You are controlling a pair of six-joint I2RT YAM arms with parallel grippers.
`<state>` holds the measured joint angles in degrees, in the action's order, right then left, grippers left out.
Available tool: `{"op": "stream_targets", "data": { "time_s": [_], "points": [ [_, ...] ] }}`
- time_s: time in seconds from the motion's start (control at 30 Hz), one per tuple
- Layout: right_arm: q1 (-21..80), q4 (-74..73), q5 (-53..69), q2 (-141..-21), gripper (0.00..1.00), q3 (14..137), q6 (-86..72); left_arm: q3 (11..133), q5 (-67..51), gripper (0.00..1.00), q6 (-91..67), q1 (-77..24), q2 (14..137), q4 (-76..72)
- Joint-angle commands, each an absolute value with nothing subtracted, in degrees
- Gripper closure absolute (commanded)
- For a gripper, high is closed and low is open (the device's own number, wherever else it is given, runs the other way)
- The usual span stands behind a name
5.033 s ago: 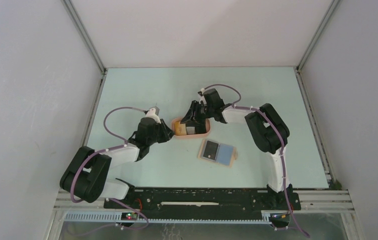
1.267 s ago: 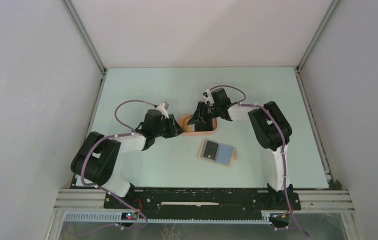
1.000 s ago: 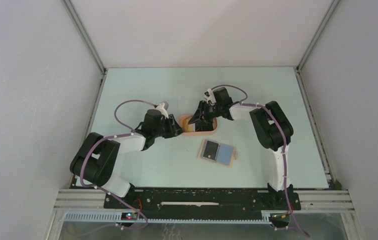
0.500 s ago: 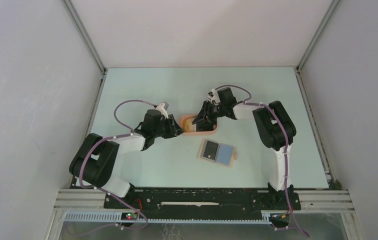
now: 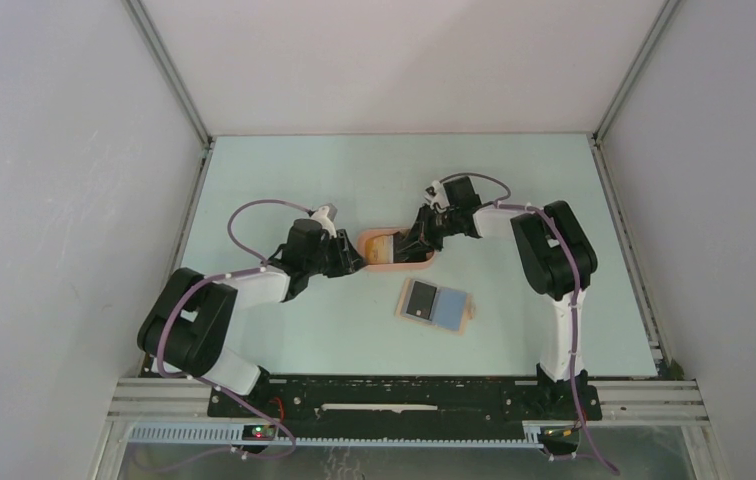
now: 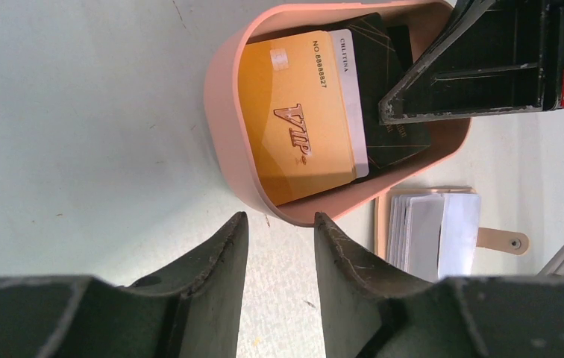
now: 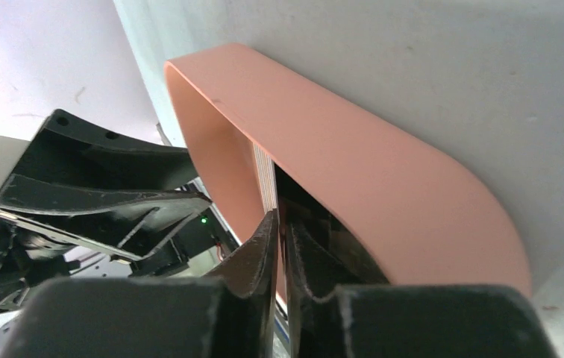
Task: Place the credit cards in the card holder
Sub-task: Pick up the credit card from the storage box.
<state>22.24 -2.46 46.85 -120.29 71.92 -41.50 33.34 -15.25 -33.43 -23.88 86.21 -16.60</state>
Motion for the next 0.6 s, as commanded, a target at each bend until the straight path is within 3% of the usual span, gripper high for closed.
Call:
{"op": "stream_targets", "data": {
  "time_s": [0.0,0.13,0.27,0.43,0.57],
  "points": [
    [21.7,-4.9,45.9,-116.1,0.92,71.5,-39.3,35.8,-14.8,0.57,-31.9,-24.1,83.7,-16.5],
    [21.7,-6.9,43.8,-114.2,1.00,71.7,-36.3,35.9,-14.5,0.57,-31.5,-24.1,82.6,-15.7],
    [21.7,-11.2,41.6,-110.8,1.00,72.8,-31.3,35.7,-13.1,0.57,-30.4,-24.0,79.0,-14.1],
    [22.3,-15.6,38.2,-106.5,1.00,73.3,-25.7,35.9,-11.3,0.46,-28.8,-23.6,73.0,-10.0],
    [23.3,-19.6,35.0,-103.1,1.00,73.3,-19.1,37.1,-11.5,0.30,-28.7,-23.5,66.9,-6.0]
  ]
}}
